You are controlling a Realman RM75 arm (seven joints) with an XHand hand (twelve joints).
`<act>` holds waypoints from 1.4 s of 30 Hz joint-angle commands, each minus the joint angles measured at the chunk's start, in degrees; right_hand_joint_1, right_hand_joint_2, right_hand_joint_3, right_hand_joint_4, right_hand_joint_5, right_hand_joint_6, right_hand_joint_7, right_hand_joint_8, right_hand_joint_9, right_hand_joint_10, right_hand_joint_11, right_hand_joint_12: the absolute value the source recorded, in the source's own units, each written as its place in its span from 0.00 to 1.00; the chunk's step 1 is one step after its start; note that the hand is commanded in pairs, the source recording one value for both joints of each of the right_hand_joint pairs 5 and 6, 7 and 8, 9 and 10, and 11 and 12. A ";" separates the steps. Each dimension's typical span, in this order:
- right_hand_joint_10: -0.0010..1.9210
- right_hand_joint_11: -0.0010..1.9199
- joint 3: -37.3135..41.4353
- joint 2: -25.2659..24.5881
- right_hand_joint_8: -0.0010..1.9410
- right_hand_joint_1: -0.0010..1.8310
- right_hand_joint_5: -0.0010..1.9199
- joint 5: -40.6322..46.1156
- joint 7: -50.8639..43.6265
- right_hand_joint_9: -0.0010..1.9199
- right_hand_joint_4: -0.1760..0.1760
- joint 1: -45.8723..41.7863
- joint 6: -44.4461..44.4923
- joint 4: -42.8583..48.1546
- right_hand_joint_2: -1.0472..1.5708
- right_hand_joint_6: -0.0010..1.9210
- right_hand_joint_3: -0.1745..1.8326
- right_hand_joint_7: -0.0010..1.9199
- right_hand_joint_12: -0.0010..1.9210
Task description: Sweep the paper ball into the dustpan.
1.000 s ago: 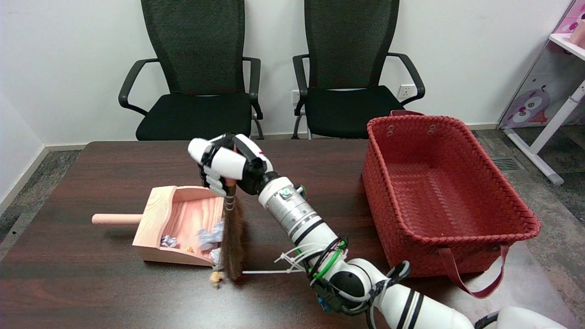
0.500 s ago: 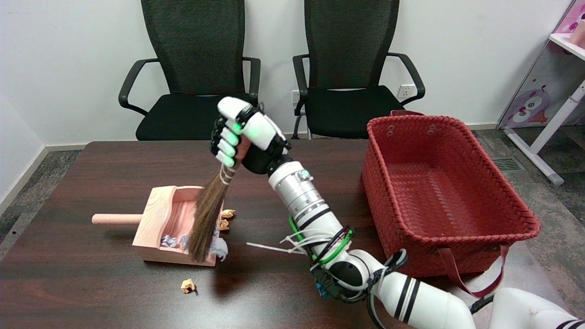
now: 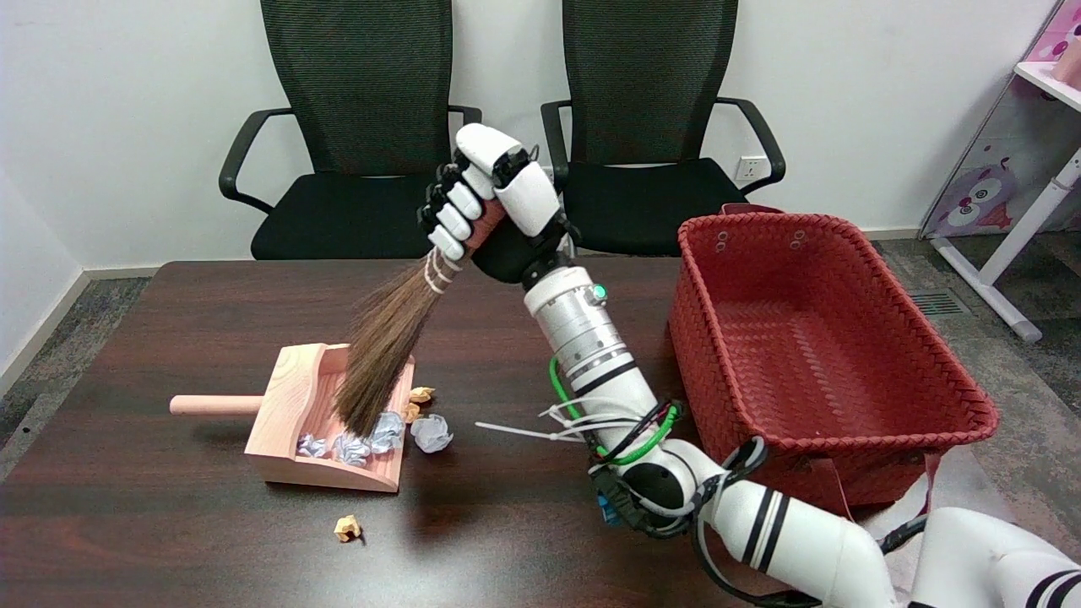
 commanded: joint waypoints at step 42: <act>1.00 1.00 8.27 25.23 0.99 0.51 1.00 16.43 -54.05 1.00 0.76 -3.53 36.60 -23.71 1.00 1.00 1.00 1.00 1.00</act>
